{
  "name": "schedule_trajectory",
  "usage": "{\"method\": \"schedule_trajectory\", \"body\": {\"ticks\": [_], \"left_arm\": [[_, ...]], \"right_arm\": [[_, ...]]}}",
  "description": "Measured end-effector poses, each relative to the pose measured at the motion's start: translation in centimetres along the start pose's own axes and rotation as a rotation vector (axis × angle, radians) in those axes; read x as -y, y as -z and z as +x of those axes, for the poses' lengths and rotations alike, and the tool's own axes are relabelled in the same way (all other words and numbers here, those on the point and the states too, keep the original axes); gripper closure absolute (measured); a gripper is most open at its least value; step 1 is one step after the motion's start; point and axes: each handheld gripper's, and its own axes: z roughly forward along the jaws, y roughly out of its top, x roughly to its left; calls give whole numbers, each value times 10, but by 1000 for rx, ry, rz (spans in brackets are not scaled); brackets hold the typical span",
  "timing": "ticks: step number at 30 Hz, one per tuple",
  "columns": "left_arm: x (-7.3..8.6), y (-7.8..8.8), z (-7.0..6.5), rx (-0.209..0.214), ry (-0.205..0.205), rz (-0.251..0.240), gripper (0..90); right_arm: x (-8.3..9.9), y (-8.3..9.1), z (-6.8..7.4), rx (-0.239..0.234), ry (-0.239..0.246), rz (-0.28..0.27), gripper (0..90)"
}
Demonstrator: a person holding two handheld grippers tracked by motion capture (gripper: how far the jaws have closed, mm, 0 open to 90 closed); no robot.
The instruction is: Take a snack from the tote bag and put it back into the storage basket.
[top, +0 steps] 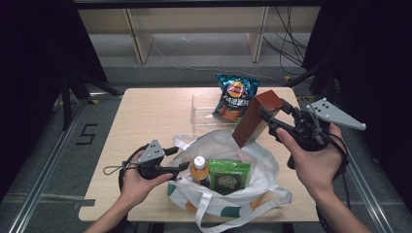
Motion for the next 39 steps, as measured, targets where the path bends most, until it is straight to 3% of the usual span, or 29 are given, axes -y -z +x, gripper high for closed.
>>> {"method": "schedule_trajectory", "body": {"ticks": [3,7,12,21,23,29,33,34,39], "left_arm": [[0,0,0,0,1,0,322],[0,0,0,0,1,-1,322],[0,0,0,0,0,-1,322],[0,0,0,0,-1,0,322],[0,0,0,0,1,-2,322],[0,0,0,1,4,-3,322],[0,0,0,2,1,-3,322],[0,0,0,2,2,-3,322],[0,0,1,4,7,-6,322]], "right_arm": [[-3,-1,-1,-1,-17,-5,401],[-6,-2,-3,6,3,-16,401],[-9,-3,-3,3,-9,-20,401],[-12,-10,-11,46,-6,-36,401],[-13,-12,-12,57,-25,-34,401],[-14,-19,-19,82,6,-34,401],[-14,-25,-19,101,-15,-31,401],[-14,-28,-21,102,5,-35,401],[-15,-36,-23,138,8,-31,401]]}}
